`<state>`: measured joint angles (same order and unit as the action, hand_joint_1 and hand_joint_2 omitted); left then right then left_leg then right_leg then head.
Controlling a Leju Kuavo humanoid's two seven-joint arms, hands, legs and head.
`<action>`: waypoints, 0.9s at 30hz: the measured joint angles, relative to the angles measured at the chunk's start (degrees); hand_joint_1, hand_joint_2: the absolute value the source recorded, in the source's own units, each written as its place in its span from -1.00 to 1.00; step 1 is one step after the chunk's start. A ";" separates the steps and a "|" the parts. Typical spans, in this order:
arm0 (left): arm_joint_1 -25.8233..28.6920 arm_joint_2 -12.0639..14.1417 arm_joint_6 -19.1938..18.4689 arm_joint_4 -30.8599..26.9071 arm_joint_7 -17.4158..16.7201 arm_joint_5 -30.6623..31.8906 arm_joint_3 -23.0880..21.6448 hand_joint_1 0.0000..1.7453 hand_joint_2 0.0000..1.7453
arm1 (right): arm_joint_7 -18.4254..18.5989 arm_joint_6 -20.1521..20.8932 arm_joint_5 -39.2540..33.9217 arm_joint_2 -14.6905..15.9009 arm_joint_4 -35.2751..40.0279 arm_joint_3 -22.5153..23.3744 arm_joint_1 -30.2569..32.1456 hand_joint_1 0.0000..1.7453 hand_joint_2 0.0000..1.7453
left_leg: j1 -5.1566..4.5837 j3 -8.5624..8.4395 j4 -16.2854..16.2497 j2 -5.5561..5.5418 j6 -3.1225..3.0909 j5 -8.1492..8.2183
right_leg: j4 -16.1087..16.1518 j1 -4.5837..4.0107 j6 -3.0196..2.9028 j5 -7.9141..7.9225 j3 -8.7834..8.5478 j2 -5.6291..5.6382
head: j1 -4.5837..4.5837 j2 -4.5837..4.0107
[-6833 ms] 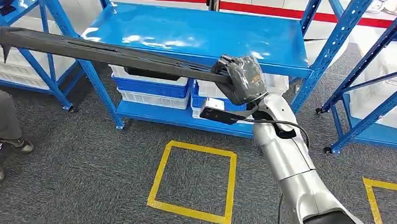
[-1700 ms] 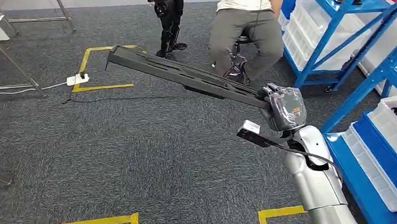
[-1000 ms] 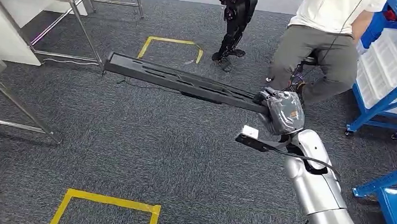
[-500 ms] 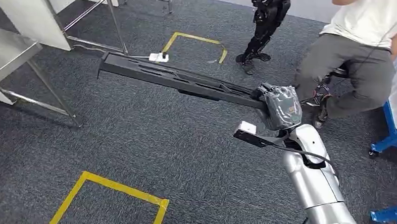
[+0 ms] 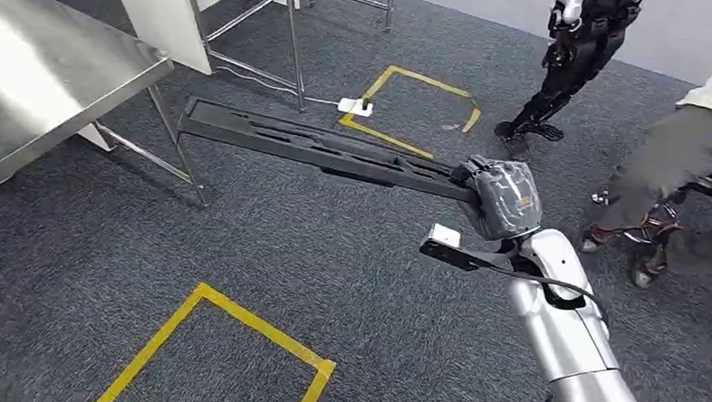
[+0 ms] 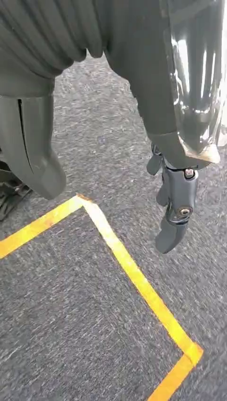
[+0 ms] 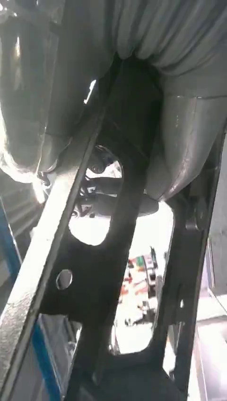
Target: Take the parts from the cabinet and place them on the table.
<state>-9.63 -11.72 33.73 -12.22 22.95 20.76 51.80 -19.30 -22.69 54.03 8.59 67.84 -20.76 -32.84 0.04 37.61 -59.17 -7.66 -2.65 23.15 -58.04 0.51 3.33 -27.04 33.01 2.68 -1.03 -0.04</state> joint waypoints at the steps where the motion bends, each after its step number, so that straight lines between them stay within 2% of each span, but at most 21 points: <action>1: 0.16 0.00 -0.35 0.00 0.00 0.07 0.00 -1.00 1.00 | 0.09 0.00 0.04 -0.02 0.00 -0.02 -0.01 0.94 1.00 | 0.10 0.11 0.14 -0.39 0.28 -0.15 | -0.08 -0.24 -0.49 0.03 -0.01 -0.52 | -0.11 0.00; 2: 0.35 0.02 -0.79 0.00 0.00 0.17 0.00 -1.00 1.00 | 0.09 0.00 0.20 -0.18 0.00 -0.13 -0.02 0.94 1.00 | 0.22 0.12 0.42 -0.87 0.61 -0.36 | -0.08 -0.54 -0.81 0.11 -0.08 -0.94 | -0.04 0.00; 3: 0.43 0.11 -0.96 0.00 -0.02 0.24 -0.02 -1.00 1.00 | 0.09 0.00 0.28 -0.35 0.00 -0.18 -0.11 0.94 1.00 | 0.04 0.36 0.52 -1.44 0.99 -0.53 | 0.21 0.05 -1.25 0.40 -0.35 -1.62 | -0.02 0.00; 4: 0.50 0.31 -1.09 0.00 -0.07 0.24 -0.02 -1.00 1.00 | 0.13 0.02 0.35 -0.48 0.00 -0.17 -0.25 0.94 1.00 | 0.21 0.56 -0.12 -0.14 1.01 0.07 | 0.75 1.10 -1.78 0.77 -0.40 -2.32 | -0.13 0.00; 5: 0.48 0.28 -1.18 0.00 -0.07 0.26 0.00 -1.00 1.00 | 0.17 0.00 0.41 -0.68 0.02 -0.24 -0.27 0.94 1.00 | -0.20 1.82 -2.85 3.88 1.23 2.24 | 0.89 0.82 -2.68 0.80 -0.44 -2.82 | -0.63 0.00; 6: 0.38 0.33 -1.27 0.00 -0.09 0.33 -0.02 -1.00 1.00 | 0.17 0.00 0.39 -0.70 0.00 -0.28 -0.29 0.94 1.00 | -0.05 3.61 -6.53 5.51 1.49 4.29 | 0.88 0.65 -2.89 0.80 -0.45 -3.42 | -0.63 0.00; 8: 0.34 0.39 -0.83 0.00 -0.11 0.33 -0.02 -1.00 1.00 | 0.20 0.00 0.41 -0.66 -0.02 -0.31 -0.28 0.94 1.00 | 0.33 7.94 -15.46 6.88 1.91 7.96 | 0.87 0.33 -3.11 0.65 -0.45 -4.94 | -0.66 0.00; 9: 0.37 0.37 -0.26 0.00 -0.11 0.31 -0.02 -1.00 1.00 | 0.26 0.00 0.46 -0.66 -0.02 -0.31 -0.17 0.94 1.00 | 0.51 8.94 -17.34 6.98 2.10 8.15 | 0.86 0.27 -3.12 0.62 -0.46 -5.67 | -0.66 0.00; 10: 0.42 0.33 0.48 0.00 -0.13 0.24 0.00 -1.00 1.00 | 0.28 0.02 0.44 -0.66 -0.04 -0.33 -0.05 0.94 1.00 | 0.69 8.47 -16.26 7.20 2.26 7.04 | 0.85 0.28 -3.15 0.57 -0.47 -6.35 | -0.72 0.00; 12: 0.41 0.28 1.55 0.02 -0.04 0.24 0.00 -1.00 1.00 | 0.31 0.02 0.44 -0.66 -0.02 -0.35 0.04 0.94 1.00 | 0.97 3.88 -7.81 8.54 2.42 2.77 | 0.80 0.29 -2.91 0.33 -0.61 -7.66 | -0.70 0.00; 13: 0.34 0.31 1.93 0.00 0.02 0.24 0.00 -1.00 1.00 | 0.35 0.04 0.44 -0.63 -0.02 -0.35 0.02 0.94 1.00 | 0.94 0.94 -2.84 10.75 2.32 1.06 | 0.65 0.19 -2.62 0.14 -0.79 -8.13 | -0.77 0.00; 14: 0.20 0.30 2.25 0.00 0.20 0.24 0.00 -1.00 1.00 | 0.39 0.04 0.44 -0.53 0.00 -0.31 0.02 0.94 1.00 | 0.39 -0.35 -0.44 14.21 2.11 1.68 | 0.46 -0.41 -2.16 -0.19 -0.87 -8.55 | -0.92 0.00; 15: 0.12 0.37 2.38 0.00 0.59 0.18 0.00 -1.00 1.00 | 0.55 0.04 0.44 -0.35 0.00 -0.24 -0.08 0.94 1.00 | 0.42 -0.32 -0.42 12.70 1.54 1.38 | 0.44 -0.76 -1.81 -0.42 -0.90 -9.12 | -0.72 0.00; 18: 0.12 0.26 3.08 0.00 1.64 -0.68 0.50 -1.00 1.00 | 0.68 0.04 0.48 -0.26 0.00 -0.17 -0.45 0.94 1.00 | -0.14 -0.14 -0.17 10.26 0.71 1.27 | 0.50 -1.11 -0.98 -0.77 -1.47 -11.23 | -0.42 0.00; 19: 0.18 0.17 3.30 0.02 1.84 -0.98 0.74 -1.00 1.00 | 0.70 0.09 0.48 0.05 0.02 0.09 -0.70 0.94 1.00 | 0.41 -0.63 0.33 9.63 0.06 0.84 | 0.06 -0.77 -0.45 -1.33 -0.85 -9.94 | -0.42 0.00; 20: 0.15 0.09 3.54 0.00 1.86 -1.16 0.94 -1.00 1.00 | 0.70 0.09 0.48 0.35 0.08 0.28 -0.80 0.94 1.00 | 0.30 -0.61 0.39 8.83 -0.27 0.66 | -1.85 -0.41 -0.54 -2.41 -0.39 -6.60 | -0.46 0.00; 21: 0.06 0.15 3.61 0.00 1.86 -1.12 0.98 -1.00 1.00 | 0.68 0.09 0.37 0.72 0.13 0.53 -0.80 0.94 1.00 | 0.35 -0.54 0.39 8.29 -0.75 0.57 | -5.56 -0.21 -0.88 -4.22 1.27 -4.46 | -0.50 0.00; 23: -0.04 0.04 3.43 0.02 1.75 -1.03 1.01 -1.00 1.00 | 0.70 0.15 0.33 1.62 0.11 1.12 -0.63 0.94 1.00 | 0.41 -0.48 0.40 6.31 -0.92 0.51 | -15.13 0.05 -1.02 -7.73 5.99 -3.06 | -0.33 0.00; 24: 0.04 0.07 3.00 0.02 1.45 -0.92 1.01 -1.00 1.00 | 0.79 0.31 0.33 1.94 0.11 1.18 -0.50 0.94 1.00 | 0.40 -0.45 0.38 5.29 -0.91 0.49 | -18.11 0.06 -0.64 -8.30 7.61 -2.89 | -0.35 0.00; 25: 0.19 0.11 2.80 0.07 1.05 -0.94 1.05 -1.00 1.00 | 0.79 0.46 0.33 2.05 0.11 1.20 -0.35 0.94 1.00 | 0.41 -0.46 0.36 4.36 -0.88 0.45 | -17.81 0.14 -0.11 -7.58 7.72 -2.87 | -0.42 0.00; 27: 0.24 0.15 2.21 0.15 0.28 -1.27 0.96 -1.00 1.00 | 0.79 0.52 0.48 2.16 0.11 1.20 -0.35 0.94 1.00 | 0.58 -0.50 0.29 2.73 -0.66 0.32 | -9.76 0.57 1.25 -3.75 4.20 -2.60 | -0.33 0.00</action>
<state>-9.39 -11.56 35.93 -12.06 23.23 19.50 52.76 -18.51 -22.16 54.51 10.75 67.95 -19.56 -33.19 0.63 37.11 -58.87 -4.94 -3.30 23.47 -67.80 1.08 4.58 -30.79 37.20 0.08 -1.36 -0.04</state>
